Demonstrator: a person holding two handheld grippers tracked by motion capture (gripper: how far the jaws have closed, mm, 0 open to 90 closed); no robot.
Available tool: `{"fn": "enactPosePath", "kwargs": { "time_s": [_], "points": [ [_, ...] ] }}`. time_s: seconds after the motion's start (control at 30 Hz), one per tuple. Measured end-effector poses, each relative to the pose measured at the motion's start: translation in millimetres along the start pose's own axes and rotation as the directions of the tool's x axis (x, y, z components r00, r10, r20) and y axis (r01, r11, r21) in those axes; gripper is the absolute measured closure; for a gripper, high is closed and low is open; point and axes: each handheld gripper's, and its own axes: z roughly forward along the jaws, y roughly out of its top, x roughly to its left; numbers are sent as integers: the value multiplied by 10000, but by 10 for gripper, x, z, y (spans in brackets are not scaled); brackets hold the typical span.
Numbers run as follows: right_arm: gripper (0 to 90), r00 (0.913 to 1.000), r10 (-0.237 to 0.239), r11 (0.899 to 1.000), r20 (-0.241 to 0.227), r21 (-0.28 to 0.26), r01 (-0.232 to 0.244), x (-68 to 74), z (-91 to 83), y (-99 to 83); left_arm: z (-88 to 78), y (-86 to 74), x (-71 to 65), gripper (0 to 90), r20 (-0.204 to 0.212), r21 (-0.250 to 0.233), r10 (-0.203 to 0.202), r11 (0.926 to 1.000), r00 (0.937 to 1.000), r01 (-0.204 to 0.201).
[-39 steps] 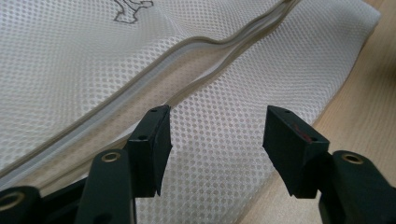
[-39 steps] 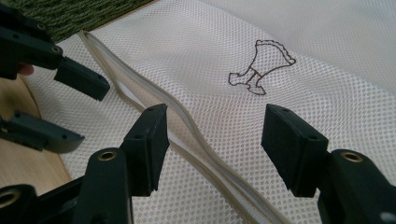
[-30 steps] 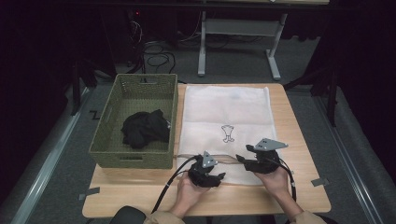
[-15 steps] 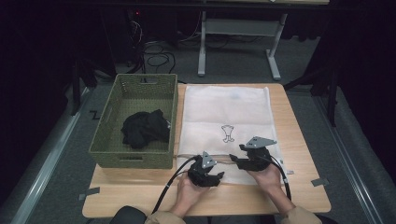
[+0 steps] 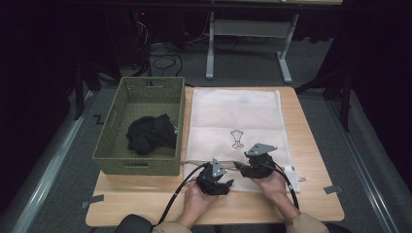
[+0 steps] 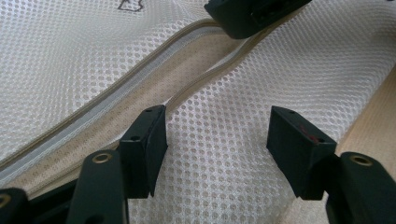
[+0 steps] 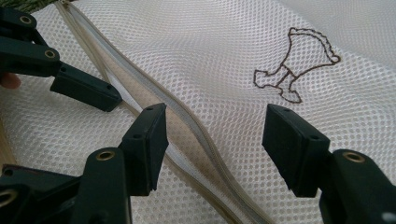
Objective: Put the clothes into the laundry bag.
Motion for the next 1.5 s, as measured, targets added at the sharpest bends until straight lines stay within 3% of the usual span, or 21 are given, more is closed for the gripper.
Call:
{"fn": "enactPosePath", "kwargs": {
  "time_s": [0.43,0.73,0.93,1.27,1.5],
  "points": [
    [403,9989,-381,9978,261,546,367,41,173,-6,-1,-2,13,377,86,-39,-110,9999,9999,111],
    [418,9981,-197,9969,580,772,152,10,237,-51,-1,-1,10,378,57,-24,-77,10000,10000,77],
    [559,9971,-86,9969,755,783,26,-32,236,-57,2,0,-3,379,-21,-14,-11,10000,10000,11],
    [824,9970,-509,9957,584,809,461,-22,199,-30,2,-1,-1,379,-11,-17,-17,10000,10000,17],
    [869,9996,-138,9988,257,467,125,-95,145,2,3,0,-5,380,-31,-7,3,10000,10000,-3]
  ]
}}
